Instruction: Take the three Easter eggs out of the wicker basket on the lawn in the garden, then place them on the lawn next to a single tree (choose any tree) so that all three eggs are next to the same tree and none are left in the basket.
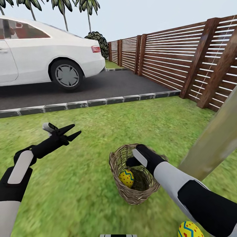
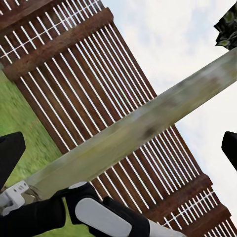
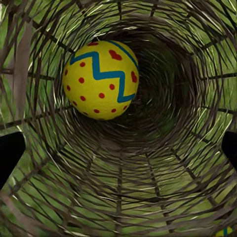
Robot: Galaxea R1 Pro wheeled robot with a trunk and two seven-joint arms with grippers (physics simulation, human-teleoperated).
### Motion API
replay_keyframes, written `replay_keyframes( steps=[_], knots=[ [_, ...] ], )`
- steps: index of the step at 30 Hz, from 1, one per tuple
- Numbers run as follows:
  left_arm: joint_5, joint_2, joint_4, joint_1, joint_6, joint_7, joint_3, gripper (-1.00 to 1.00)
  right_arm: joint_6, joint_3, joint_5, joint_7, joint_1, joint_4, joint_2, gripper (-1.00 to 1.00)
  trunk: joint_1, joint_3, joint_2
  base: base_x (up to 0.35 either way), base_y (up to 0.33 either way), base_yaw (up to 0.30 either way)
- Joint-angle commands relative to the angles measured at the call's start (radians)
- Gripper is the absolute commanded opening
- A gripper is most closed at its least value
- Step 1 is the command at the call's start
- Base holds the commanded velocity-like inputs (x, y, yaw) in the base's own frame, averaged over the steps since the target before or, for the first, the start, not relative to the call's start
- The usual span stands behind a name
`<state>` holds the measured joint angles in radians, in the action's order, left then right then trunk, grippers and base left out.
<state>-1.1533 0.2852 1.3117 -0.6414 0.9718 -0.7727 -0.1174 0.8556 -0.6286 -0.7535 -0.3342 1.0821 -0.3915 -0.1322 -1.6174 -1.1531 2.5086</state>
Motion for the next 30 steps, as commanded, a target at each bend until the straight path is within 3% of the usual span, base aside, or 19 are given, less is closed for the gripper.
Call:
replay_keyframes(
  steps=[1,5,14,15,19,21,25,27,30],
  knots=[
    [0.001,0.000,0.000,0.000,0.004,-0.003,-0.001,1.00,-0.004,-0.001,-0.016,-0.007,0.001,0.003,0.000,1.00,0.000,-0.001,0.000,0.000,0.000,0.000],
    [0.001,-0.001,0.001,0.000,0.004,-0.003,-0.001,1.00,-0.026,0.018,-0.016,-0.005,0.001,0.009,0.000,1.00,0.000,-0.001,0.000,0.000,0.000,0.000],
    [0.001,-0.001,0.002,0.004,0.002,-0.006,0.001,1.00,-0.076,0.012,-0.001,-0.006,0.001,0.052,0.013,1.00,0.000,-0.001,0.000,0.000,0.000,0.000],
    [0.001,-0.001,0.002,0.005,0.002,-0.006,0.000,1.00,-0.128,0.012,0.001,-0.006,0.001,0.051,0.013,1.00,0.000,-0.001,0.000,0.000,0.000,0.000],
    [0.001,-0.001,0.003,0.006,0.002,-0.006,0.000,1.00,-0.116,0.010,0.004,-0.008,0.001,0.018,0.040,1.00,0.000,-0.005,0.001,0.000,0.000,0.000],
    [0.001,-0.001,0.003,0.006,0.002,-0.005,-0.001,1.00,-0.078,0.000,0.007,-0.008,0.001,-0.044,0.068,1.00,-0.001,-0.012,0.001,0.000,0.000,0.000],
    [0.001,-0.004,0.002,0.006,0.002,-0.003,0.001,1.00,0.089,-0.045,0.016,-0.008,0.001,-0.227,0.136,1.00,-0.003,-0.028,0.002,0.000,0.000,0.000],
    [0.002,-0.007,0.001,0.006,0.001,-0.002,0.002,1.00,0.119,-0.052,0.010,-0.008,0.001,-0.268,0.156,1.00,-0.004,-0.036,0.002,0.000,0.000,0.000],
    [0.003,-0.010,0.000,0.006,0.001,-0.001,0.002,1.00,0.131,-0.056,0.006,-0.008,0.001,-0.283,0.162,1.00,-0.005,-0.047,0.003,0.000,0.000,0.000]
  ],
)
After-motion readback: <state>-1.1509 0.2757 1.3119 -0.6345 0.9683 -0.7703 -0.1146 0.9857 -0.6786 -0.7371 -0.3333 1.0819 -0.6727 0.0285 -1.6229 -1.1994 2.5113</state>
